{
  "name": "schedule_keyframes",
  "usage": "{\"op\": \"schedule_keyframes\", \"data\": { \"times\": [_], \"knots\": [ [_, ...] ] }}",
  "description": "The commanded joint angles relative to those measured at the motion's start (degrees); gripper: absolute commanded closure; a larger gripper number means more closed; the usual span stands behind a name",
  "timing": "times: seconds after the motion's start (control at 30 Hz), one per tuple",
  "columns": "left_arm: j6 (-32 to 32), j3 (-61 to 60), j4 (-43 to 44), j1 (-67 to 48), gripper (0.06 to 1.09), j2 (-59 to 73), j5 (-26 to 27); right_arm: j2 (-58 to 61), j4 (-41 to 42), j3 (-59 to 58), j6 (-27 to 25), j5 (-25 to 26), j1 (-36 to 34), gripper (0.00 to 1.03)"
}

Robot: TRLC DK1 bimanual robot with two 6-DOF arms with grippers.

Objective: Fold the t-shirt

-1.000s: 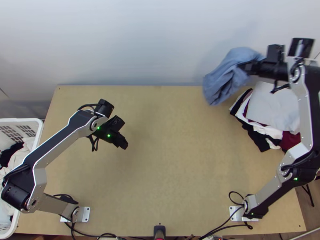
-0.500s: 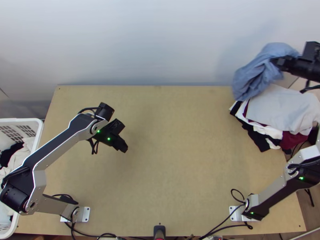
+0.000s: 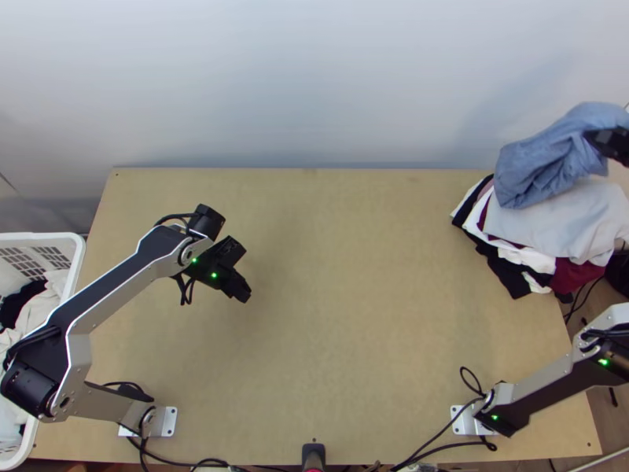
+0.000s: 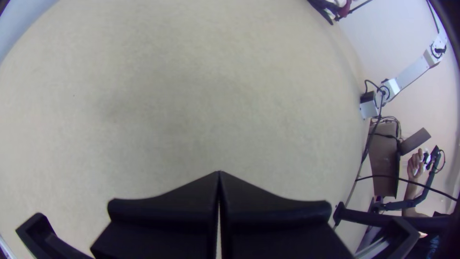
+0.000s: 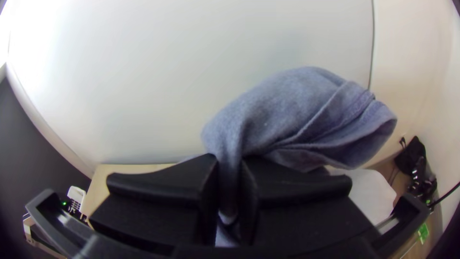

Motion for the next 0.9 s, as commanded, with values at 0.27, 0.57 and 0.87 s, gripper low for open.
{"op": "schedule_keyframes", "data": {
  "times": [0.27,0.57,0.87],
  "knots": [
    [0.09,0.56,1.54,-0.17,1.04,2.86,0.09,-4.20,0.09,-24.19,-12.73,-1.45,-15.25,1.00],
    [-0.35,0.04,1.80,-0.96,1.04,3.39,-0.17,1.87,0.44,-25.51,-20.73,-1.45,-19.90,0.97],
    [-0.52,-1.46,1.80,-0.96,1.04,2.51,-0.35,6.70,4.31,-23.84,-20.81,0.57,-20.78,0.49]
  ]
}}
